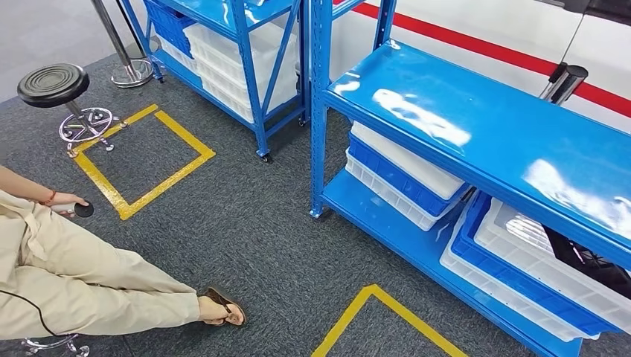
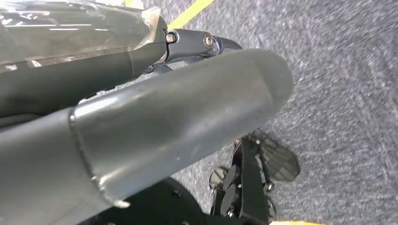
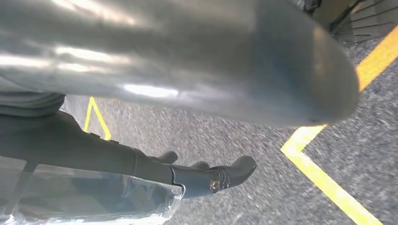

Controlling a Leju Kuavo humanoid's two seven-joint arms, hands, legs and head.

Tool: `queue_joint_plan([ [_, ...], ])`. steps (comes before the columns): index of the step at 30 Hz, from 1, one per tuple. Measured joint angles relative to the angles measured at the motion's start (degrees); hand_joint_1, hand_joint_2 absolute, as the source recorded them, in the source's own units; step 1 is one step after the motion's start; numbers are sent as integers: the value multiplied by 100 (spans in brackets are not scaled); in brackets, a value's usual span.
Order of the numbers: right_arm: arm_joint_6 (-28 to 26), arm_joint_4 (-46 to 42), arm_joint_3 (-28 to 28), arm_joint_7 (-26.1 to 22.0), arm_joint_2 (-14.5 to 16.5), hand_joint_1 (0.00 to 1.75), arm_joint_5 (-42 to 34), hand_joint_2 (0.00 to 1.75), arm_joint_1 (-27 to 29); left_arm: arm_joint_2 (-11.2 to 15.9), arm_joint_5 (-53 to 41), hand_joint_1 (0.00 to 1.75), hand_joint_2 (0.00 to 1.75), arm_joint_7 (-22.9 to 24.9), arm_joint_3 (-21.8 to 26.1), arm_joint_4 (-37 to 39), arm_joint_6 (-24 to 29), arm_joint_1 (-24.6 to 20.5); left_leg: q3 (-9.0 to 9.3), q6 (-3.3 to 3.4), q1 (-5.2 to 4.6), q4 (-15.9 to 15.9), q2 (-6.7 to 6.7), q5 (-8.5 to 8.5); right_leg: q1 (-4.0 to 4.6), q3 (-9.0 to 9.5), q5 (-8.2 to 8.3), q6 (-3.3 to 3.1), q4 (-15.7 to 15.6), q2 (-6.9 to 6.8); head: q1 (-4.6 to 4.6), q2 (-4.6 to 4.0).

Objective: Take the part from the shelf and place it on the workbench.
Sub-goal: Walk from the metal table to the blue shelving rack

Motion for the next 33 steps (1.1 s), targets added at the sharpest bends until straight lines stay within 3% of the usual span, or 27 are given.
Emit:
queue_joint_plan([
  [1,-1,1,0,1,-2,0,-2,0,1,-1,3,0,0,-5,0,-1,0,1,12,43,3,-42,76,28,5,-74,-69,5,125,-119,11,0],
  [3,-4,0,0,1,-4,0,-14,0,-12,-2,0,0,0,-15,0,0,-3,10,14,93,-6,-83,250,54,13,-375,-363,-35,725,-426,33,0],
  [5,-8,1,-1,0,-4,0,-31,0,-18,-2,-9,0,0,-15,0,1,-7,19,-4,107,-20,-82,435,52,6,-730,-637,-40,1444,-549,42,0],
  [6,-10,1,-2,1,-4,0,-41,0,-11,-2,-19,0,0,-15,0,1,-9,20,-10,106,-23,-80,520,50,0,-783,-662,-7,1581,-574,42,0],
  [7,-15,1,-5,1,-7,0,-50,0,-2,-2,-32,0,0,-14,0,1,-12,19,-10,103,-23,-79,596,48,-7,-705,-593,45,1477,-602,45,0],
  [8,-21,1,-9,2,-10,0,-63,0,5,-3,-43,0,0,-14,0,1,-16,18,-4,95,-22,-78,666,44,-16,-512,-462,98,1154,-656,48,0],
  [9,-29,0,-15,2,-13,0,-76,0,6,-3,-55,0,0,-14,0,1,-21,17,10,81,-28,-75,727,36,-20,-252,-317,135,715,-793,54,0],
  [11,-49,-1,-32,3,-15,0,-114,0,-13,-4,-68,0,0,-14,0,1,-30,16,43,21,-64,-63,842,0,5,115,-125,118,54,-1062,58,0],
  [12,-58,-1,-44,4,-13,0,-135,0,-18,-4,-79,0,0,-14,-1,1,-35,13,65,-15,-81,-59,898,-19,22,175,-94,79,-77,-1130,53,0],
  [14,-68,0,-78,9,-10,0,-176,0,-13,-5,-110,0,0,-14,-7,1,-51,1,111,-86,-78,-65,1003,-50,24,167,-76,-9,-109,-1010,38,1],
  [15,-72,0,-99,13,-7,0,-191,0,-6,-5,-128,0,0,-14,-13,1,-60,-5,117,-125,-60,-32,966,-91,-3,170,-63,-49,-119,-944,35,1],
  [17,-84,-1,-135,21,1,0,-207,0,-8,-5,-150,0,0,-14,-22,2,-69,-8,-13,-186,-20,325,678,-358,-66,195,-20,-148,-138,-815,23,1],
  [19,-93,-1,-152,27,12,0,-214,0,-10,-5,-158,0,0,-14,-22,2,-69,-1,-354,-212,-1,1098,377,-784,-65,181,6,-204,-135,-685,12,0],
  [20,-94,-1,-161,28,18,0,-217,0,-5,-4,-159,0,0,-14,-22,2,-69,3,-525,-221,1,1456,326,-921,-58,176,9,-208,-134,-609,12,0],
  [21,-94,-1,-168,28,22,0,-218,0,1,-3,-159,0,0,-14,-22,2,-69,6,-626,-225,5,1647,310,-942,-54,176,12,-212,-132,-532,11,0],
  [22,-94,0,-174,29,25,0,-219,0,6,-1,-159,0,0,-14,-22,1,-68,7,-624,-224,12,1610,303,-839,-54,184,12,-210,-129,-451,12,0],
  [23,-94,0,-178,30,26,0,-219,0,8,1,-159,0,0,-14,-22,1,-68,7,-513,-222,23,1339,279,-631,-58,196,12,-208,-124,-367,11,0],
  [25,-94,-1,-180,31,33,0,-219,0,1,4,-159,0,0,-14,-22,2,-69,10,-173,-220,66,527,26,-200,-47,192,7,-191,-95,-213,6,0],
  [26,-94,-1,-180,31,38,0,-219,0,-9,5,-162,0,0,-14,-22,2,-69,10,-59,-219,82,232,-102,-82,-35,169,10,-166,-79,-147,5,0],
  [27,-94,-1,-182,31,40,0,-223,0,-12,6,-166,0,0,-14,-22,2,-70,9,-8,-209,83,82,-197,-44,-23,129,16,-128,-72,-90,4,0],
  [28,-94,-1,-185,31,40,0,-227,0,-12,7,-170,0,0,-13,-23,2,-71,5,-2,-186,65,41,-207,-51,-19,85,29,-79,-74,-31,2,0],
  [29,-96,0,-189,31,40,0,-232,0,-4,6,-174,0,0,-13,-24,2,-73,2,-5,-146,51,31,-133,-35,-23,44,49,-25,-90,29,5,0],
  [31,-101,1,-198,29,39,0,-240,0,8,4,-174,0,0,-13,-24,1,-76,-2,3,-44,39,-22,10,14,-23,-50,1,24,22,-75,11,1],
  [33,-103,-1,-208,18,38,0,-244,0,-1,2,-174,0,0,-14,-24,1,-81,7,2,25,38,-63,185,48,-11,-316,-271,-17,557,-379,34,1],
])
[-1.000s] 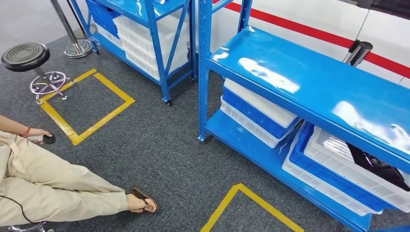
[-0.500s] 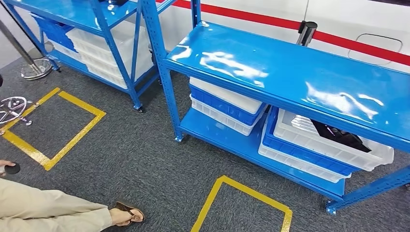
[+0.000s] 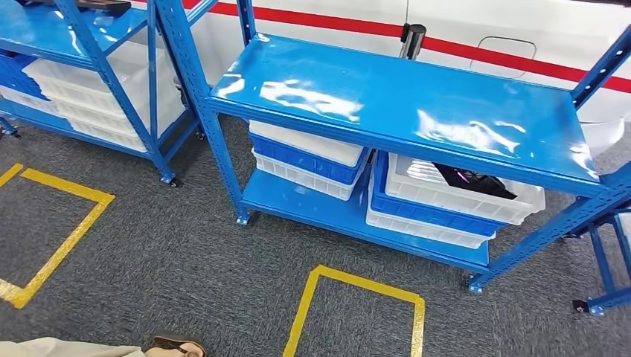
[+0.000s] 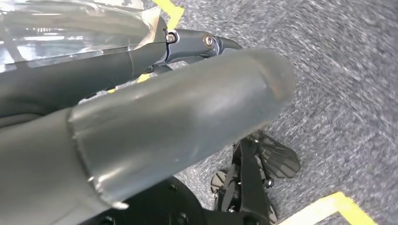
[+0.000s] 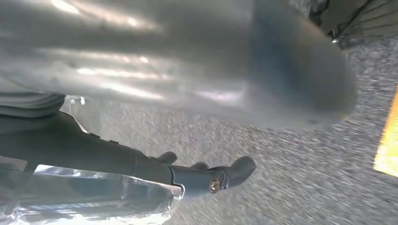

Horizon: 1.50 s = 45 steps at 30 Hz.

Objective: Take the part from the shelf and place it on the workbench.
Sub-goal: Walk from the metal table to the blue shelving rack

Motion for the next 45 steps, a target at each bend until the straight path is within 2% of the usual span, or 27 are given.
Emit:
queue_joint_plan([
  [1,0,-1,-6,-9,0,0,-1,0,-5,1,1,0,0,-1,0,0,-3,8,-7,15,-9,-2,89,0,5,-200,-182,-24,392,-113,10,-1],
  [2,1,-1,-12,-19,-1,0,-1,0,-7,1,3,0,0,-1,0,0,-5,15,-13,20,-18,-1,183,-2,1,-380,-328,-25,763,-165,17,-1],
  [3,1,-1,-17,-27,-2,0,-1,0,-3,2,5,0,0,-1,0,0,-5,17,-17,23,-25,1,270,-3,-3,-482,-400,-4,991,-191,17,-1],
  [4,1,0,-22,-31,-3,0,-1,0,5,2,7,0,0,-1,0,0,-5,16,-18,22,-29,2,350,-5,-8,-467,-383,38,1003,-212,19,0],
  [5,1,0,-26,-33,-8,0,-1,0,12,2,7,0,0,-1,0,0,-5,14,-14,17,-31,2,423,-8,-13,-324,-284,91,774,-249,20,0],
  [6,1,0,-30,-34,-13,0,-1,0,14,1,8,0,0,-2,0,0,-8,12,-4,6,-33,4,488,-13,-20,-86,-141,139,364,-334,22,0],
  [7,5,0,-34,-37,-16,0,-2,0,8,1,7,0,0,-5,0,0,-14,11,9,-15,-48,8,548,-27,-15,154,-3,157,-58,-482,31,1],
  [8,9,-1,-39,-40,-21,0,-3,0,-3,1,7,0,0,-10,0,0,-23,11,28,-47,-65,12,602,-47,2,337,103,146,-387,-606,32,0],
  [9,15,-1,-45,-45,-24,0,-5,0,-12,3,7,0,0,-14,0,0,-32,10,49,-82,-81,16,649,-64,19,438,162,110,-567,-692,28,0],
  [10,20,-1,-54,-49,-25,0,-7,0,-17,5,6,0,0,-17,0,0,-40,7,73,-118,-94,14,698,-82,43,449,182,64,-611,-715,26,0],
  [11,21,-1,-62,-51,-29,0,-8,0,-13,5,7,0,0,-18,0,0,-43,0,100,-151,-90,11,750,-94,54,441,193,20,-615,-651,20,-1],
  [12,22,-1,-68,-54,-30,0,-8,0,-7,5,7,0,0,-19,0,0,-44,-8,115,-189,-71,18,761,-110,22,445,204,-23,-618,-588,15,-1],
  [13,22,-1,-72,-58,-32,0,-8,0,-5,5,7,0,0,-19,0,0,-43,-14,106,-226,-54,76,685,-173,-3,448,220,-68,-623,-527,13,-1],
  [14,22,-1,-73,-64,-33,0,-8,0,-4,5,7,0,0,-19,0,1,-41,-16,47,-258,-37,238,550,-301,-30,459,242,-121,-631,-464,4,-1],
  [15,19,-1,-74,-75,-33,0,-8,0,-5,6,7,0,0,-19,0,1,-37,-12,-71,-282,-22,516,381,-486,-49,466,259,-163,-634,-405,-2,-1],
  [16,10,-1,-75,-89,-31,0,-2,0,-5,8,11,0,0,-19,0,1,-30,-6,-242,-292,-22,899,233,-702,-30,454,269,-192,-631,-353,-8,-1],
  [17,-7,-1,-75,-107,-27,0,15,0,-3,10,16,0,0,-17,0,1,-19,1,-433,-295,-21,1297,161,-881,-13,444,276,-214,-630,-299,-10,-1],
  [18,-35,-1,-75,-127,-26,0,47,0,2,13,22,0,0,-17,1,0,-7,7,-588,-295,-22,1592,133,-966,3,437,280,-223,-628,-247,-11,-1],
  [19,-61,-1,-73,-135,-27,0,105,0,7,15,30,0,0,-16,1,0,5,10,-662,-286,-22,1695,124,-932,16,435,283,-229,-626,-201,-15,-1],
  [20,-83,-1,-67,-119,-30,0,186,0,11,17,34,0,0,-15,2,0,15,11,-625,-269,-22,1559,121,-779,25,440,284,-232,-625,-155,-16,-1],
  [22,-96,-1,-30,-30,-34,0,356,0,11,19,37,0,0,-11,2,0,30,9,-310,-205,-26,805,94,-336,36,457,284,-230,-623,-87,-21,-1],
  [24,-93,-1,24,83,-34,0,464,0,7,22,32,0,0,1,2,0,43,4,-56,-154,-42,200,60,-84,86,446,267,-211,-604,-56,-21,-1],
  [26,-92,0,63,166,-44,0,514,0,8,22,26,0,0,27,3,1,59,1,-20,-165,-64,67,59,-54,136,397,239,-196,-586,-53,-15,-1],
  [35,-56,2,215,326,-76,0,675,0,10,20,81,0,0,141,4,1,173,15,-41,-101,-158,72,66,-30,98,401,275,-115,-594,-59,-16,0],
  [42,-27,0,275,364,-92,0,727,0,9,20,124,0,0,134,7,1,178,14,-49,-90,-158,72,66,-36,89,398,275,-114,-599,-59,-17,-1],
  [43,-24,0,280,365,-92,0,731,0,9,20,126,0,44,128,7,0,178,14,-49,-90,-155,72,66,-36,88,398,275,-114,-599,-59,-17,-1],
  [45,-22,1,293,365,-95,0,743,87,9,21,124,0,131,89,8,1,178,14,-49,-91,-148,72,66,-35,88,399,275,-114,-599,-59,-17,-1],
])
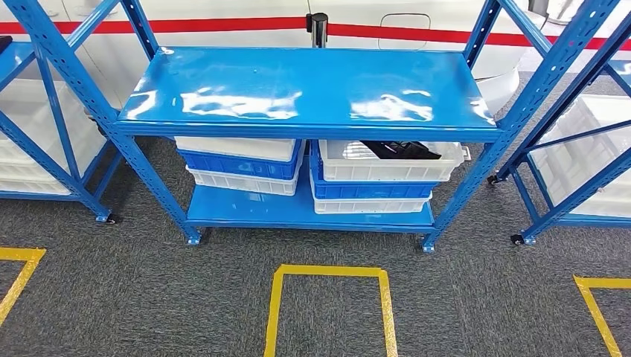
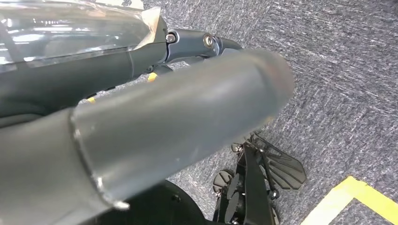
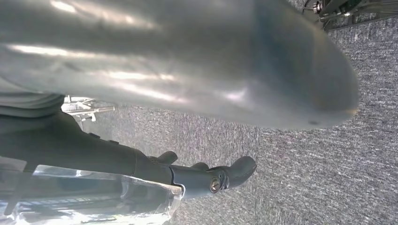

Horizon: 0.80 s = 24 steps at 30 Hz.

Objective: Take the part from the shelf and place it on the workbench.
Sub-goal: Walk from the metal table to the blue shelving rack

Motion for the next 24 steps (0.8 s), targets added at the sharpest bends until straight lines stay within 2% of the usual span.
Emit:
queue_joint_plan([
  [1,0,0,10,2,-3,0,7,131,0,1,-4,0,175,-39,1,0,-13,0,0,0,4,0,0,0,1,0,0,0,0,0,0,0],
  [2,-3,1,20,9,-7,0,13,175,0,8,-10,0,175,-95,0,0,-50,2,0,-1,7,0,0,1,2,1,0,0,0,0,1,0],
  [8,-43,-1,33,50,-44,0,-16,175,7,193,-70,0,175,-205,-4,-1,-467,62,2,-6,28,-1,1,4,10,1,1,-2,2,2,0,0],
  [12,-43,1,33,50,-54,0,-16,0,8,278,-74,0,175,-201,-3,-3,-493,102,2,-9,36,-2,0,6,12,-2,0,-3,2,1,-2,0],
  [15,-45,-1,33,60,-57,0,-8,0,7,292,-84,0,175,-173,-4,-3,-467,107,-3,-11,37,-2,0,7,13,-2,0,-4,3,1,0,0],
  [19,-90,-1,35,65,-58,0,61,175,3,292,-142,0,175,-131,-4,-3,-368,107,-4,-11,36,-2,0,7,13,-1,0,-5,2,1,1,0],
  [24,-155,-2,47,38,-58,0,138,175,1,301,-176,0,175,-158,-4,-5,-337,107,-3,-11,36,-2,0,7,12,0,0,-4,2,1,1,1],
])
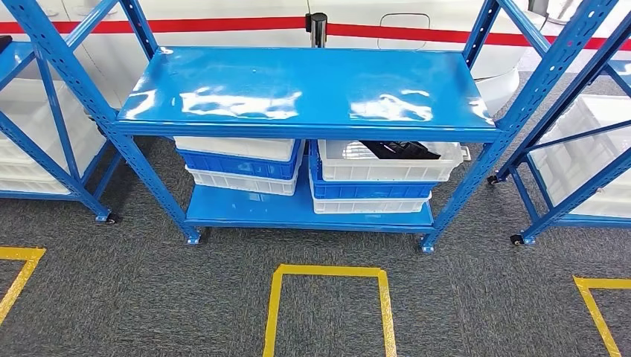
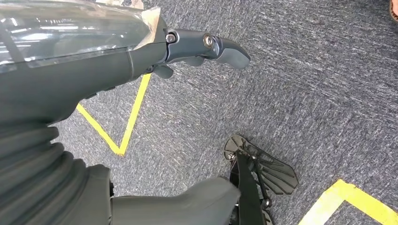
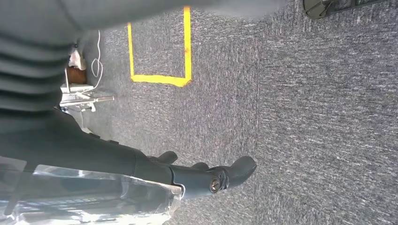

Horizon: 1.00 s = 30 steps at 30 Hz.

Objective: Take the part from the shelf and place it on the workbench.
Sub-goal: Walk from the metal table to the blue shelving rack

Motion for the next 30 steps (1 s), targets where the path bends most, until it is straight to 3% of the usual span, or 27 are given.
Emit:
queue_joint_plan([
  [6,69,-6,14,-39,-10,0,-51,175,25,48,87,0,175,-2,-194,-31,-24,42,0,0,1,0,0,0,0,-1,0,0,0,0,-1,-1],
  [13,428,-96,33,-205,-63,0,-313,175,158,179,623,0,175,79,-1012,-157,-212,206,-2,-1,3,-1,0,-1,0,-2,-1,-2,0,0,-1,-1],
  [20,901,-271,120,-438,-158,0,-668,175,341,346,1337,0,175,213,-2135,-334,-487,426,-2,-1,3,-1,0,-1,0,-6,-2,-2,0,0,-1,-1],
  [22,1038,-329,141,-506,-186,0,-769,87,394,393,1542,0,175,255,-2460,-386,-564,487,-2,-1,3,-1,0,-1,0,-4,-2,-2,0,0,-1,-1],
  [24,1171,-387,160,-570,-213,0,-871,0,450,440,1745,0,87,293,-2798,-439,-640,554,-2,-1,3,-1,0,-2,0,-3,-2,-2,-1,0,0,-1],
  [26,1309,-448,177,-636,-242,0,-973,0,506,490,1951,0,0,331,-3140,-492,-719,624,-2,-1,3,-1,0,-2,0,-4,-2,-2,-1,0,-1,0],
  [30,1580,-570,214,-764,-298,0,-1171,0,617,584,2351,0,0,409,-3806,-595,-871,753,-3,0,3,-1,0,-2,0,-5,-2,-2,-1,0,-1,-1],
])
